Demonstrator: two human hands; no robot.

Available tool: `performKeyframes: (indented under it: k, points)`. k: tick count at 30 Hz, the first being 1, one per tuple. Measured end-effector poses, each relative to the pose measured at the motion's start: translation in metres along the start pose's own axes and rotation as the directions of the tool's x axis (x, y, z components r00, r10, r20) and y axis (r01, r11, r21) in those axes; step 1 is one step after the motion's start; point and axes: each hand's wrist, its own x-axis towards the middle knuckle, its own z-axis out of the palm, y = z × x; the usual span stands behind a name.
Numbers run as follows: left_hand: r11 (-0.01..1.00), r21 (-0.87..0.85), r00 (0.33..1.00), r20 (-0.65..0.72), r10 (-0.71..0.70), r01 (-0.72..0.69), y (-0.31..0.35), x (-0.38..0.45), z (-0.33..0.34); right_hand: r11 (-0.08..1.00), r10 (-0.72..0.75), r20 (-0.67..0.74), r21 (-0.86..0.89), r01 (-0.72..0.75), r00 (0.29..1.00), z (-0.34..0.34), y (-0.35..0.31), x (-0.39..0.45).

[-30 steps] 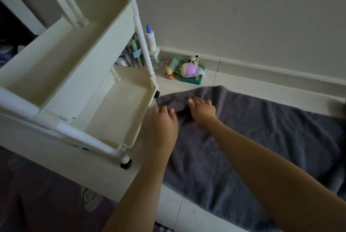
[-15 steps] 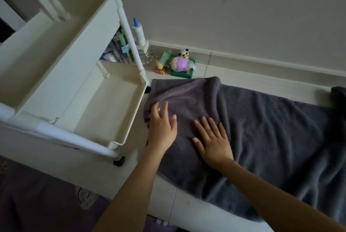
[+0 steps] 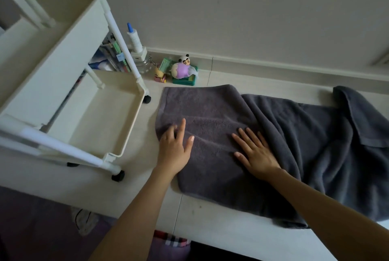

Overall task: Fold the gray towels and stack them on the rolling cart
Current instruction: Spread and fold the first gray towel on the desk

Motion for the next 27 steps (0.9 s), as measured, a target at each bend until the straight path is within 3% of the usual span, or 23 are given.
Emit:
performKeyframes:
  k: [3, 7, 10, 12, 15, 20, 25, 27]
  points:
    - [0.991, -0.113, 0.991, 0.122, -0.061, 0.075, 0.011, -0.009, 0.006, 0.999, 0.044, -0.002, 0.015, -0.044, 0.999, -0.001, 0.020, -0.005]
    - [0.988, -0.129, 0.995, 0.061, -0.078, 0.085, 0.008, -0.012, 0.012, 0.992, 0.129, -0.005, -0.017, -0.129, 0.992, -0.019, 0.037, -0.013]
    - [0.980, -0.121, 0.987, -0.006, -0.161, 0.159, 0.014, -0.016, 0.013, 1.000, 0.003, -0.078, 0.004, -0.003, 0.997, -0.025, 0.004, -0.019]
    - [0.951, -0.232, 0.973, -0.052, -0.223, 0.205, 0.021, -0.018, 0.014, 0.996, -0.084, -0.058, 0.029, 0.086, 0.995, -0.010, -0.022, -0.025]
    - [0.874, -0.388, 0.934, -0.081, -0.348, 0.292, 0.027, -0.015, 0.013, 0.999, -0.032, 0.000, -0.004, 0.032, 0.999, 0.005, -0.038, -0.031]
    - [0.717, -0.573, 0.871, -0.012, -0.491, 0.396, 0.030, -0.009, 0.011, 1.000, -0.011, 0.029, -0.018, 0.011, 1.000, 0.001, -0.029, -0.030]
    - [0.500, -0.816, 0.863, -0.001, -0.505, 0.291, 0.019, -0.011, 0.008, 1.000, -0.009, 0.067, 0.019, 0.008, 0.998, 0.000, -0.028, -0.031]
    - [0.495, -0.832, 0.869, -0.031, -0.493, 0.251, 0.016, -0.012, 0.002, 1.000, -0.015, 0.072, 0.018, 0.013, 0.997, 0.000, -0.028, -0.031]
